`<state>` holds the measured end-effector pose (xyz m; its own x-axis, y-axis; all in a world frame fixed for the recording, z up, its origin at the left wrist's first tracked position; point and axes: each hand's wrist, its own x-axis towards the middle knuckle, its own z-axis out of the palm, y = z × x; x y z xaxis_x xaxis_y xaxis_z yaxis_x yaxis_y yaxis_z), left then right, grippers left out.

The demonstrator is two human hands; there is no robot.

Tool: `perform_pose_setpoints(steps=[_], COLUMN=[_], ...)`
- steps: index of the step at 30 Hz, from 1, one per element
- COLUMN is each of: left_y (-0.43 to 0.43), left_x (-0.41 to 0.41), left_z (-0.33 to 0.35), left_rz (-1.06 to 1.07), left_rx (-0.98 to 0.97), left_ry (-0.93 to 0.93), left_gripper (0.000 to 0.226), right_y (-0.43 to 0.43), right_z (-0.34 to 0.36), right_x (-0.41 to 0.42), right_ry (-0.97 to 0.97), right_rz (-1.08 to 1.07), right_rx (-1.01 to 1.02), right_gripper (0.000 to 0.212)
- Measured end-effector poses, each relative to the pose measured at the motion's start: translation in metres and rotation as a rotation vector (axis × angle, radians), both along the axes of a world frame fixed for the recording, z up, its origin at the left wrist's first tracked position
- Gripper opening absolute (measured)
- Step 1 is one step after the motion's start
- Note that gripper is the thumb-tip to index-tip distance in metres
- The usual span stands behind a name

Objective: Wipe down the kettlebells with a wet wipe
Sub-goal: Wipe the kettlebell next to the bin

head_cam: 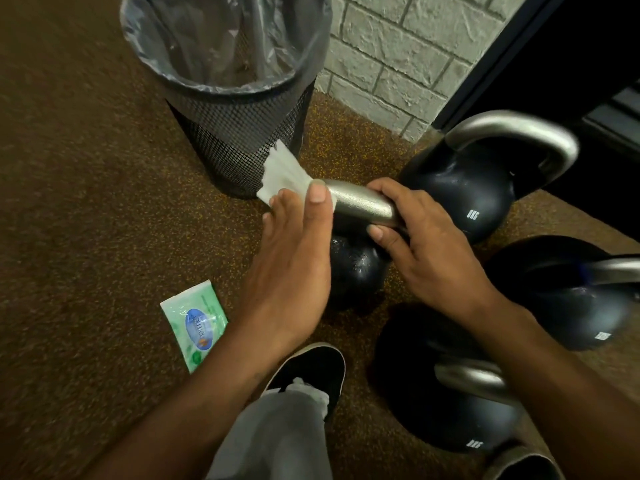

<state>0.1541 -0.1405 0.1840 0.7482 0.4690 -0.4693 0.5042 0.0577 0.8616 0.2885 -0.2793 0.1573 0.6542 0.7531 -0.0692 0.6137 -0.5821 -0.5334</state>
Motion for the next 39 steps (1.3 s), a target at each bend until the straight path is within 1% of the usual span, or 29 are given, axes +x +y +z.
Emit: perform_pose_setpoints(steps=[1,2,3,4,8,11,13,15,19,21,27,30,32,37,39], left_y=[0.001,0.002,0.003,0.004,0.008,0.006,0.006,0.011,0.022,0.021,0.025,0.023,0.018,0.013,0.014], left_x=[0.0,-0.001,-0.002,-0.002,0.004,0.003,-0.002,-0.003,0.005,0.006,-0.007,0.005,0.011,-0.004,-0.008], left_z=[0.002,0.005,0.006,0.006,-0.003,-0.008,-0.007,-0.005,-0.009,-0.011,0.0,-0.008,-0.015,-0.024,-0.023], left_rz=[0.026,0.065,0.102,0.134,0.289,0.406,0.445,0.458,0.543,0.546,0.518,0.516,0.527,0.476,0.487], left_rx=[-0.092,-0.209,-0.322,-0.425,-0.764,-0.949,-1.036,-1.081,-1.164,-1.2,-1.213,-1.239,-1.247,-1.29,-1.296], left_ry=[-0.024,-0.057,-0.085,-0.111,-0.217,-0.332,-0.414,-0.448,-0.46,-0.482,-0.482,-0.448,-0.45,-0.543,-0.561], left_gripper=[0.098,0.092,0.081,0.077,0.088,0.086,0.083,0.083,0.087,0.088,0.093,0.092,0.096,0.096,0.096], right_y=[0.0,0.0,0.001,0.001,0.001,0.0,0.0,0.0,0.001,0.001,0.0,0.001,0.001,0.0,0.0], right_z=[0.0,0.0,-0.001,-0.001,-0.002,-0.002,-0.003,-0.004,-0.004,-0.004,-0.004,-0.004,-0.004,-0.003,-0.003], right_x=[0.0,-0.001,-0.001,-0.001,0.0,0.001,0.001,0.001,0.0,0.002,0.001,0.001,0.0,0.002,0.002], right_ry=[-0.002,-0.005,-0.01,-0.015,-0.029,-0.033,-0.032,-0.035,-0.044,-0.034,-0.027,-0.028,-0.03,-0.015,-0.019], right_rz=[-0.004,-0.008,-0.008,-0.005,0.01,0.02,0.016,0.014,0.015,0.019,0.008,-0.005,-0.007,0.022,0.022], right_rx=[0.004,0.011,0.017,0.022,0.042,0.043,0.044,0.049,0.057,0.055,0.051,0.059,0.063,0.054,0.054], right_gripper=[0.048,0.049,0.049,0.049,0.049,0.049,0.05,0.049,0.049,0.049,0.048,0.048,0.049,0.049,0.048])
